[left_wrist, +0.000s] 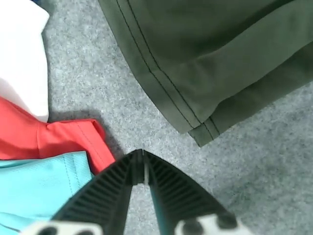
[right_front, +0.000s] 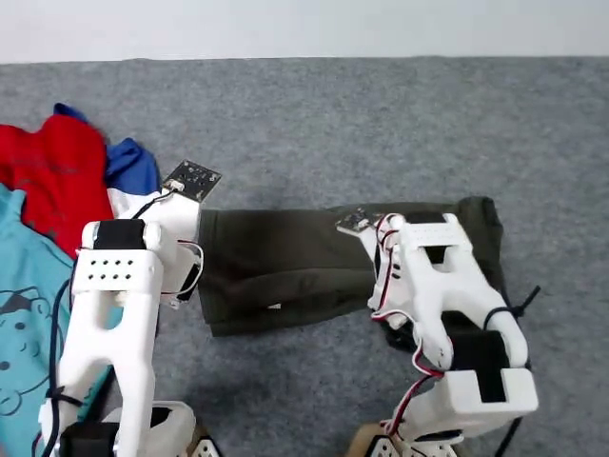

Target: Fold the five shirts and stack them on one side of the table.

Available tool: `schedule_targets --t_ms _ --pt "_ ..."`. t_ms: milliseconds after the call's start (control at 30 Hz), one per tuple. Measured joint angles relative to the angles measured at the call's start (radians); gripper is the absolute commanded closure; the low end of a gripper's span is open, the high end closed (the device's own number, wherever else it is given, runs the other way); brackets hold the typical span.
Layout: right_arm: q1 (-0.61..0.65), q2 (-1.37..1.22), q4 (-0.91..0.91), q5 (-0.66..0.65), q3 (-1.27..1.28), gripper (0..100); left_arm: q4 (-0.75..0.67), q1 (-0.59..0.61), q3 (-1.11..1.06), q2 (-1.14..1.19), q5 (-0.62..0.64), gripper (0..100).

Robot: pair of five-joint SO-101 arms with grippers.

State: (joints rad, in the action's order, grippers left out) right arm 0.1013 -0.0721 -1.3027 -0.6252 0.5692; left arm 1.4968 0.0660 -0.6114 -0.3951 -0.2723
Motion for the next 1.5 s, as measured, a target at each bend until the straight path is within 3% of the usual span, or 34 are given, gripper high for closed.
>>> schedule_targets --t_ms 267,400,600,1100,1200,1367,1500 --pt "-0.077 -0.003 -0.057 -0.029 -0.077 97.7 0.0 0.0 0.0 0.0 0.0 100" --pt "-0.092 -0.003 -0.13 -0.038 -0.114 87.7 -0.017 0.0 0.0 0.0 0.0 100" --pt "-0.061 -0.003 -0.21 -0.038 -0.114 84.3 -0.02 0.0 0.0 0.0 -0.005 100" --pt "0.017 -0.066 -0.209 -0.002 -0.187 84.3 -0.02 0.0 0.0 0.0 -0.014 100" --pt "0.018 -0.106 -0.209 -0.002 -0.187 84.7 -0.02 0.0 0.0 0.0 -0.014 100" --pt "0.021 -0.137 -0.195 -0.002 -0.187 96.9 -0.02 0.0 0.0 0.0 -0.014 100" --pt "0.008 -0.137 -0.181 -0.02 -0.187 98.7 -0.02 0.0 0.0 0.0 -0.014 100"
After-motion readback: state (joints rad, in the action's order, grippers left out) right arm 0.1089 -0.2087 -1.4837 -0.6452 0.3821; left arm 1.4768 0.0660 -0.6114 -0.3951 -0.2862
